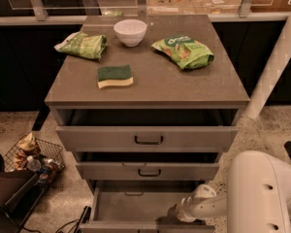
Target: Open bottom drawer
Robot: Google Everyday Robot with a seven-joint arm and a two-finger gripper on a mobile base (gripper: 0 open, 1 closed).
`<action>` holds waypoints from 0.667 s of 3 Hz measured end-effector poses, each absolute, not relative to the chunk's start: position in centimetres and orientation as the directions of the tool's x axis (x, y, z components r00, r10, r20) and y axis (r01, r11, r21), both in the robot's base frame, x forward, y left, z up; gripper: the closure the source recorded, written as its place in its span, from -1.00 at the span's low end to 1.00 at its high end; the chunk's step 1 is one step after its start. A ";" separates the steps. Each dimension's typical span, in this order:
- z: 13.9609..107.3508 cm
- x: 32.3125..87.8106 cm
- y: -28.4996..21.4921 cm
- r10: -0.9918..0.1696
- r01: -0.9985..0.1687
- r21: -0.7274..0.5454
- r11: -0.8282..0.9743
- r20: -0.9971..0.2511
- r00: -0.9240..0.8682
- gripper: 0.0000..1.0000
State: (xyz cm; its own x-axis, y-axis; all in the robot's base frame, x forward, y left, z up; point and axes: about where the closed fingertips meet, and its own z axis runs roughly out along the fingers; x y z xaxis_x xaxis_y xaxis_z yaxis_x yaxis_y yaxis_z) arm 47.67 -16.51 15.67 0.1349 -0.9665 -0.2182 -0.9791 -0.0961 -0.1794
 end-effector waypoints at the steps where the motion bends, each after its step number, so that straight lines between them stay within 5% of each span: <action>1: 16.0 43.7 -15.9 -0.967 -0.991 -0.110 -0.078 -0.235 0.102 1.00; 2: 16.5 40.5 -15.4 -0.966 -0.997 -0.048 -0.063 -0.246 0.073 1.00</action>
Offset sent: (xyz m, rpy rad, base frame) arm -0.2279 0.0382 0.0452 0.0286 0.4031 -0.0881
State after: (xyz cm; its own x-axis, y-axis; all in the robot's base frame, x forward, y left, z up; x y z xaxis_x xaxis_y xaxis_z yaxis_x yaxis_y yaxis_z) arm 40.51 -15.39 16.48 0.0727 -0.9665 -0.2462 -0.9969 -0.0628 -0.0477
